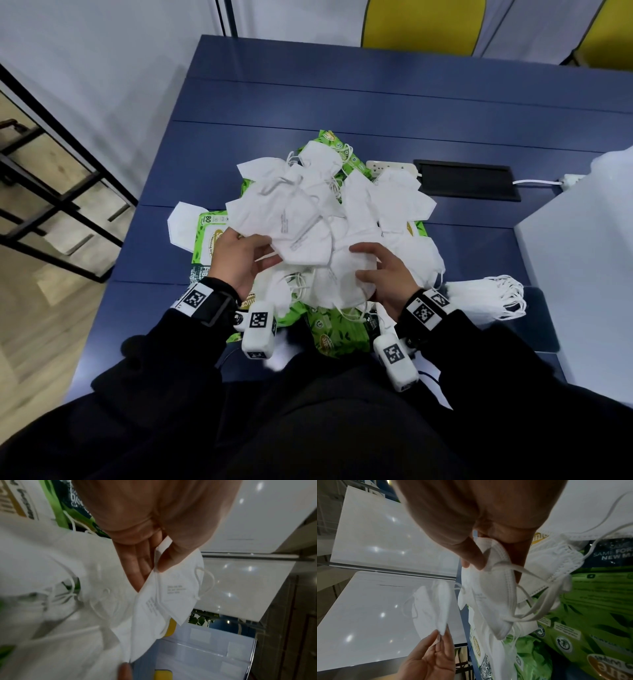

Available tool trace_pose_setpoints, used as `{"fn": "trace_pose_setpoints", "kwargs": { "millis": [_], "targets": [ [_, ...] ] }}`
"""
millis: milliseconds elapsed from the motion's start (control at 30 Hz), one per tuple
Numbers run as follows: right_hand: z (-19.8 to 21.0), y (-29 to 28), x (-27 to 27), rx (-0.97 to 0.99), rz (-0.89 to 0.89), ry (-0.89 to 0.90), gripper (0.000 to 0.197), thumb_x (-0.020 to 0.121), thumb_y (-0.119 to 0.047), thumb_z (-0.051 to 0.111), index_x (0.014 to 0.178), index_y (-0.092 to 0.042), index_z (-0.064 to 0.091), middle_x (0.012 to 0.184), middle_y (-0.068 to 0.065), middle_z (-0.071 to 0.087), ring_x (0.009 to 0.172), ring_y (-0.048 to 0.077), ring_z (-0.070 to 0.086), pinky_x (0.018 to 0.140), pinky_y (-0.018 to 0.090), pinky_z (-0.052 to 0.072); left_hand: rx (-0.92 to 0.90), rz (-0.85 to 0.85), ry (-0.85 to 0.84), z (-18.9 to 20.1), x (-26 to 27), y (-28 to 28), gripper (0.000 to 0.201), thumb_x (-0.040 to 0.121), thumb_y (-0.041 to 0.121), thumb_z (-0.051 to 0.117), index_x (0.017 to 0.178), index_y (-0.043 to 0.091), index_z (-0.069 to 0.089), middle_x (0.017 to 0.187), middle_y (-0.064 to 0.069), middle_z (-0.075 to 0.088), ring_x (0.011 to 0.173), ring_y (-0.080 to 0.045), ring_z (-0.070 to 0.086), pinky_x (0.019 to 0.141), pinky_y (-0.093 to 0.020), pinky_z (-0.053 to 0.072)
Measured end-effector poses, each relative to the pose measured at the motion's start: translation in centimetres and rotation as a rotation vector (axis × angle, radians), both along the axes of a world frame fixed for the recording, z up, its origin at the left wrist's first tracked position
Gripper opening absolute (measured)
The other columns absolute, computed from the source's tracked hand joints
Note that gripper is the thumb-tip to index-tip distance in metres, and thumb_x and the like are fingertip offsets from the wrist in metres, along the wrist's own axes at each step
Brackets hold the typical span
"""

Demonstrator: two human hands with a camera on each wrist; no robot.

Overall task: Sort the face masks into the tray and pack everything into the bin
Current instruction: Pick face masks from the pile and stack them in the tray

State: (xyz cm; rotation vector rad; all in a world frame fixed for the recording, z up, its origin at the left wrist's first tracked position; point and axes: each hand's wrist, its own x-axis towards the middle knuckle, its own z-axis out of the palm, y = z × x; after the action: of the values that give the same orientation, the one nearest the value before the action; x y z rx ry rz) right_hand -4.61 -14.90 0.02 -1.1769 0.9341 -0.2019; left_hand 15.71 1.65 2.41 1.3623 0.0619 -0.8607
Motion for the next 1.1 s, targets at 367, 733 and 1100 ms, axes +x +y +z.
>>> {"fn": "trace_pose_setpoints", "kwargs": {
  "millis": [367, 733, 1100],
  "targets": [
    [1.4, 1.2, 1.2, 0.094, 0.066, -0.038, 0.027, 0.08, -0.01, 0.08, 0.102, 0.002, 0.072, 0.102, 0.023, 0.075, 0.092, 0.038, 0.073, 0.075, 0.046, 0.062, 0.014, -0.172, 0.192, -0.4, -2.4, -1.0, 0.02, 0.09, -0.004, 0.055, 0.108, 0.005, 0.057, 0.101, -0.017, 0.069, 0.073, -0.033, 0.071, 0.066, -0.045, 0.062],
    [1.0, 1.1, 1.2, 0.097, 0.001, 0.02, 0.009, 0.086, -0.011, 0.077, 0.088, -0.002, 0.074, 0.088, 0.017, 0.076, 0.072, 0.027, 0.072, 0.059, 0.032, 0.058, -0.205, -0.132, 0.184, -0.1, -0.8, -0.2, 0.012, 0.081, 0.012, 0.071, 0.091, 0.017, 0.072, 0.085, 0.0, 0.074, 0.07, -0.014, 0.069, 0.066, -0.027, 0.058],
    [1.1, 1.5, 1.6, 0.023, 0.068, 0.053, 0.02, 0.094, 0.005, 0.054, 0.087, -0.002, 0.072, 0.075, 0.01, 0.072, 0.064, 0.023, 0.066, 0.056, 0.032, 0.054, 0.091, -0.261, -0.146, -1.8, -2.9, -1.0, 0.005, 0.085, 0.003, 0.078, 0.087, 0.006, 0.075, 0.093, -0.014, 0.077, 0.085, -0.027, 0.071, 0.082, -0.044, 0.055]
  ]
}}
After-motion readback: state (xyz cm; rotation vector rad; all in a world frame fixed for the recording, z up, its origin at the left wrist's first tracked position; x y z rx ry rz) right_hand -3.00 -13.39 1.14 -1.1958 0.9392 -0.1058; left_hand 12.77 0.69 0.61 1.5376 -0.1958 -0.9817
